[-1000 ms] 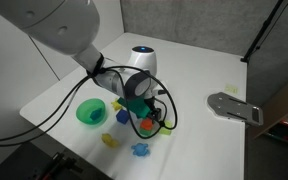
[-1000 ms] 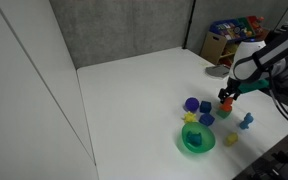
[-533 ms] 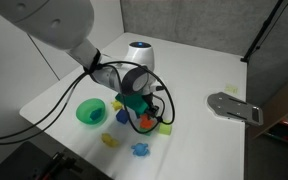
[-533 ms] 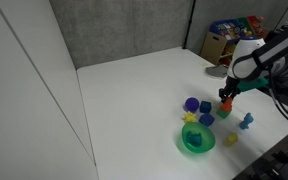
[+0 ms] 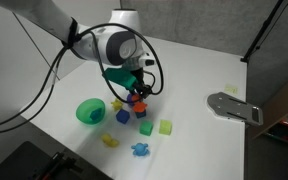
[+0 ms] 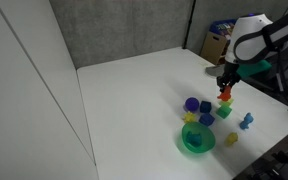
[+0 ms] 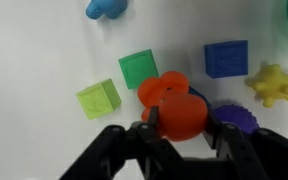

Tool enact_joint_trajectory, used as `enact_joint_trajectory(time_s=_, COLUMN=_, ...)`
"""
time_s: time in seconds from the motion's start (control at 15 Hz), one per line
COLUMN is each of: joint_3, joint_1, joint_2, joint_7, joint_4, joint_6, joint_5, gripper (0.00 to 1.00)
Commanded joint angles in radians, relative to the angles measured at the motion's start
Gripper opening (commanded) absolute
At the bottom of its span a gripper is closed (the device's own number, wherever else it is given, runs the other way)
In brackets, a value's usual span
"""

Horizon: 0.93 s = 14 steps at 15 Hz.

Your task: Put the orange toy in the green bowl

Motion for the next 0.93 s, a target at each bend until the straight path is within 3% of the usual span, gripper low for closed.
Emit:
enact_joint_trajectory(time_s=0.0, joint_3=0.023, joint_1=0.036, joint_2=-0.096, joint_7=0.051, joint_4=-0.015, joint_6=-0.077, joint_5=-0.042, gripper=0.20)
enact_joint_trajectory(time_s=0.53, joint_3=0.156, joint_1=0.075, joint_2=-0.187, joint_7=0.001, joint_4=-0.073, joint_6=-0.152, joint_5=0.013, gripper=0.20)
enact_joint_trajectory(time_s=0.87, joint_3=0.228, joint_1=0.078, joint_2=-0.195, joint_7=-0.068, joint_4=-0.150, joint_6=-0.127, joint_5=0.117, gripper=0.20)
